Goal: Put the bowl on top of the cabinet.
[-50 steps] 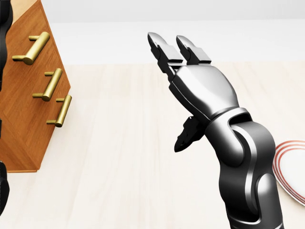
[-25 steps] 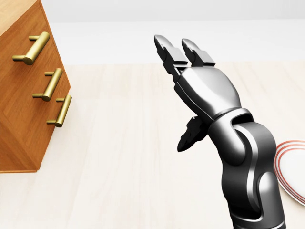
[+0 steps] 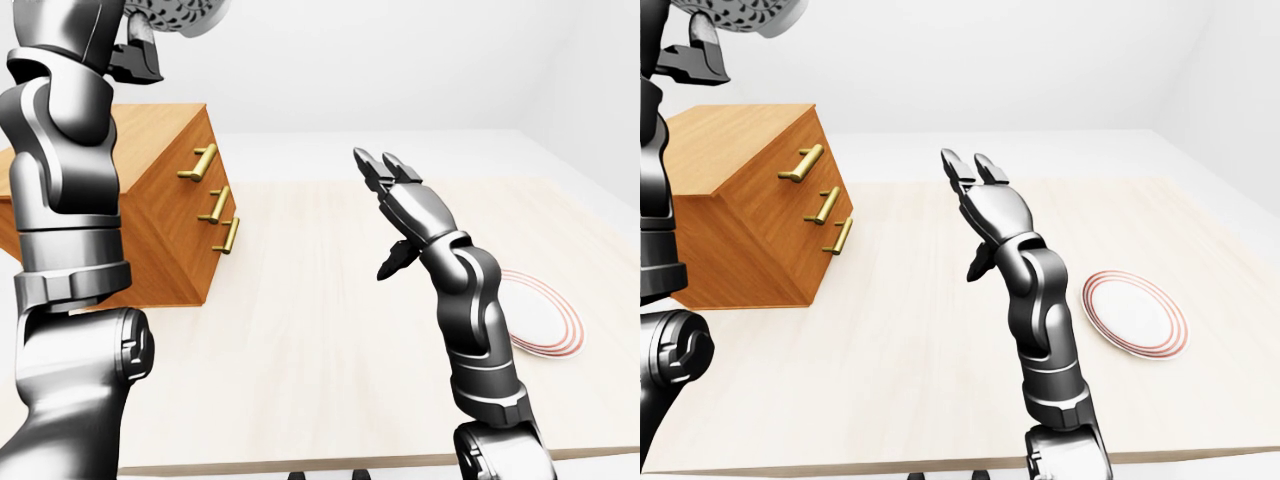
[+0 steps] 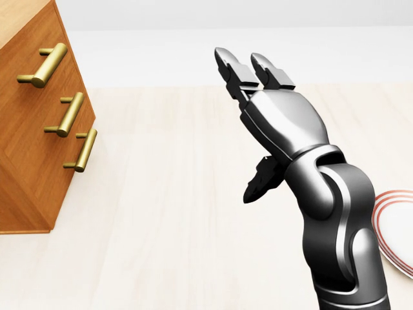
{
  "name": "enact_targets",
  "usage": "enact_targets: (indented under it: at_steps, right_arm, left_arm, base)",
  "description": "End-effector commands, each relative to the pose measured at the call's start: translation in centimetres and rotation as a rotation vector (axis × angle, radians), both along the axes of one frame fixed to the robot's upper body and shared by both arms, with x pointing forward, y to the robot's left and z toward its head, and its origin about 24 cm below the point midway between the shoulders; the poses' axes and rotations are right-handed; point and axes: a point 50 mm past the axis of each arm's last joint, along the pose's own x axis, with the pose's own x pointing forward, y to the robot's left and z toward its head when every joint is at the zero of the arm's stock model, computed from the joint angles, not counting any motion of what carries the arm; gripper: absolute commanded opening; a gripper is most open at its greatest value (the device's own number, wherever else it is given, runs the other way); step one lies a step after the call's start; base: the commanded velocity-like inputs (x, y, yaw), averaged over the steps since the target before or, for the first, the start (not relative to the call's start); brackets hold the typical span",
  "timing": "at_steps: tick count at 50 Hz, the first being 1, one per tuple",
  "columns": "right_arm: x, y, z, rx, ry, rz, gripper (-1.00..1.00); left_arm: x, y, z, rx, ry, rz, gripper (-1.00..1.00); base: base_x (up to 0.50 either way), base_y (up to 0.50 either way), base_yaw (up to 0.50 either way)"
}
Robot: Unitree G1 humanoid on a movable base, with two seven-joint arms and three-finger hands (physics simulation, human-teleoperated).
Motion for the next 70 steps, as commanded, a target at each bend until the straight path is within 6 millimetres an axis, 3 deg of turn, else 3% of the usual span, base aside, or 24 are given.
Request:
enact_targets:
  at_steps: [1, 10, 26, 33, 43, 51, 61, 70]
  right_arm:
    - [0.1, -0.1, -0.1, 0.003, 0.002, -0.003, 1.0]
    - [0.2, -0.1, -0.1, 0.0, 0.003, -0.007, 1.0]
    - [0.3, -0.3, -0.5, 0.002, 0.012, -0.013, 1.0]
    - [0.3, -0.3, -0.6, 0.001, 0.012, -0.015, 1.0]
    - [0.3, -0.5, -0.6, -0.001, 0.014, -0.022, 1.0]
    - [0.2, -0.4, -0.4, -0.004, 0.008, -0.02, 1.0]
    - [-0.1, -0.5, -0.2, -0.008, 0.002, -0.021, 1.0]
    - [0.0, -0.6, -0.3, -0.007, 0.004, -0.023, 1.0]
  left_arm:
    - [-0.2, 2.3, -0.7, 0.004, 0.008, 0.116, -1.0]
    - [1.5, 5.0, -2.5, -0.025, 0.062, 0.214, -1.0]
    - [2.0, 7.2, -2.2, -0.064, 0.07, 0.307, -1.0]
    - [2.5, 7.5, -1.2, -0.11, 0.092, 0.321, -1.0]
    - [3.4, 8.5, -3.3, -0.157, 0.179, 0.365, -1.0]
    - [3.5, 8.8, -3.0, -0.169, 0.23, 0.399, -1.0]
    - [4.2, 8.2, -4.0, -0.144, 0.338, 0.401, -1.0]
    - [4.2, 8.9, -4.8, -0.084, 0.397, 0.478, -1.0]
  base:
    - [0.0, 0.0, 0.0]
    - [0.0, 0.0, 0.0]
    - [0.0, 0.0, 0.0]
    - [0.0, 0.0, 0.0]
    - [0.0, 0.0, 0.0]
    - [0.0, 0.0, 0.0]
    - [0.0, 0.0, 0.0]
    - [0.0, 0.0, 0.0]
